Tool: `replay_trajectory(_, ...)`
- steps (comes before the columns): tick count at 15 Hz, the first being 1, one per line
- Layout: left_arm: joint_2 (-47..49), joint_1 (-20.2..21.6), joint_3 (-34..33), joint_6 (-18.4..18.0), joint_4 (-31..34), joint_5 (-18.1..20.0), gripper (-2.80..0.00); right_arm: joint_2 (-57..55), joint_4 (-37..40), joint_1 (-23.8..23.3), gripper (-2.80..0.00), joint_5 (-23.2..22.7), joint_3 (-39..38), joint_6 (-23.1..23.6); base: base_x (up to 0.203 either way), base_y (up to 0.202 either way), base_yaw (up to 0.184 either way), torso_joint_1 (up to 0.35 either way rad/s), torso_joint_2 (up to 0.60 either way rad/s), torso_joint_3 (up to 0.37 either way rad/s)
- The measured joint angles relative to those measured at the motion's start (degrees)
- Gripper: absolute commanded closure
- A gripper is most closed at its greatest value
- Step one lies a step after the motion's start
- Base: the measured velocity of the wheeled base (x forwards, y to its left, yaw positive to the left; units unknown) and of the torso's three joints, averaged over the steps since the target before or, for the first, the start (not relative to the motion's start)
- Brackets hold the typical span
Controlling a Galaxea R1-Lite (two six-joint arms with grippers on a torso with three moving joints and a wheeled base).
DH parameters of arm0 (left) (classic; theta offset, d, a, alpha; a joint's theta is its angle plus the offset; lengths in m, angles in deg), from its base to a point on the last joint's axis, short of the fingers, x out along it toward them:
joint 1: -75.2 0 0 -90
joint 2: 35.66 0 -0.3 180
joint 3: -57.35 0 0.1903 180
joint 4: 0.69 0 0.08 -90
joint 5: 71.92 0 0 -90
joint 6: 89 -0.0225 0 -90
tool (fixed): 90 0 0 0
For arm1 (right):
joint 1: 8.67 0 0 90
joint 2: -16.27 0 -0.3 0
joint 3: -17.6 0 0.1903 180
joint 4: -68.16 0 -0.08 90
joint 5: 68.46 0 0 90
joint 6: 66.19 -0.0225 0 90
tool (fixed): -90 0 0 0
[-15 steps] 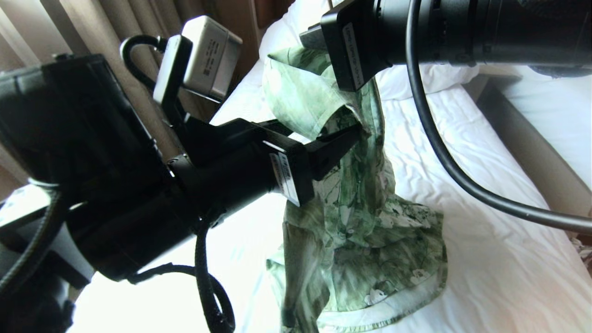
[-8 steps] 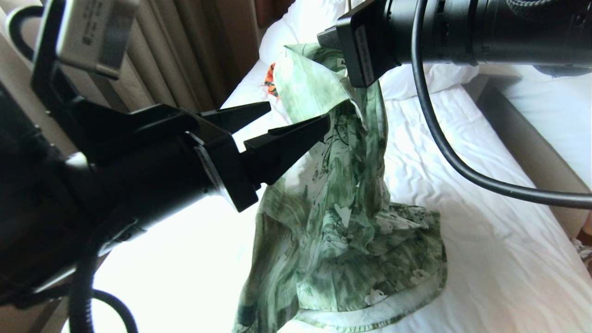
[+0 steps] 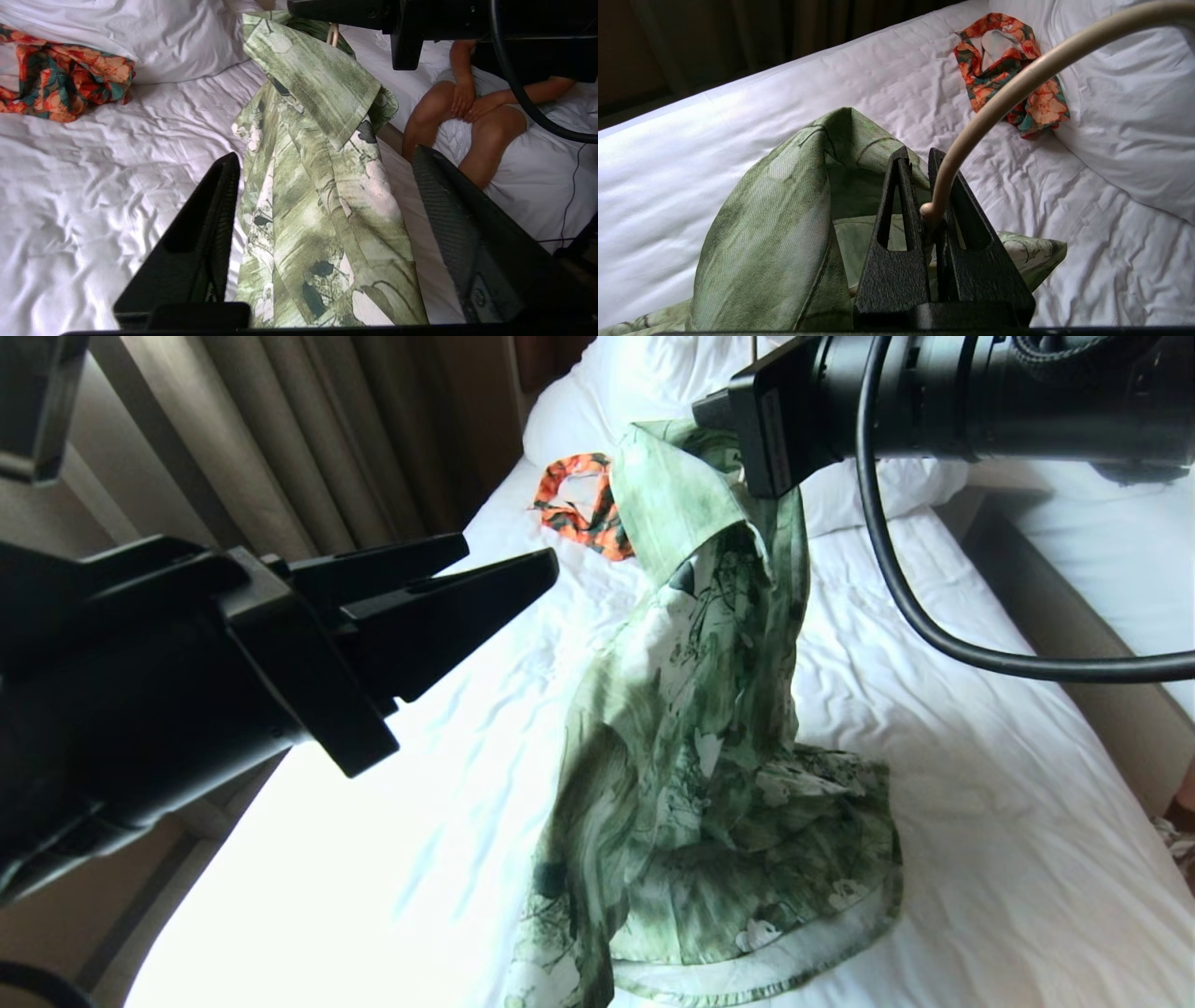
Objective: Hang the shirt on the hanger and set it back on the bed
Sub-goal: Take the clothes hanger out of the clothes
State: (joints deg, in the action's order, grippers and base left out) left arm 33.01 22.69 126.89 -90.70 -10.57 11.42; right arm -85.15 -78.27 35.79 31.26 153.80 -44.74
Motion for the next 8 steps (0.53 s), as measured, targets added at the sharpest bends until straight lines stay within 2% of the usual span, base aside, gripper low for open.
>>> replay_trajectory(4,-3.0,5.6,-5.1,0.0,1.1,-0.4,0.0,0.4,-0.1,-3.3,0.0,-0.6,-0.4,-2.9,0.0,0.0,0.0,0.0,0.0,0.0)
replay_trajectory(6,-5.7,8.9,-7.1,0.2,4.9,-0.2,0.0,1.2,0.1,-4.0,0.0,-0.2,-0.7,-6.1,0.0,0.0,0.0,0.01,-0.05,-0.029)
replay_trajectory(8,-8.4,11.3,-8.2,0.4,8.8,-0.2,0.0,2.1,0.0,-4.6,0.0,0.3,-1.7,-6.4,0.0,0.0,0.0,0.074,-0.31,-0.229)
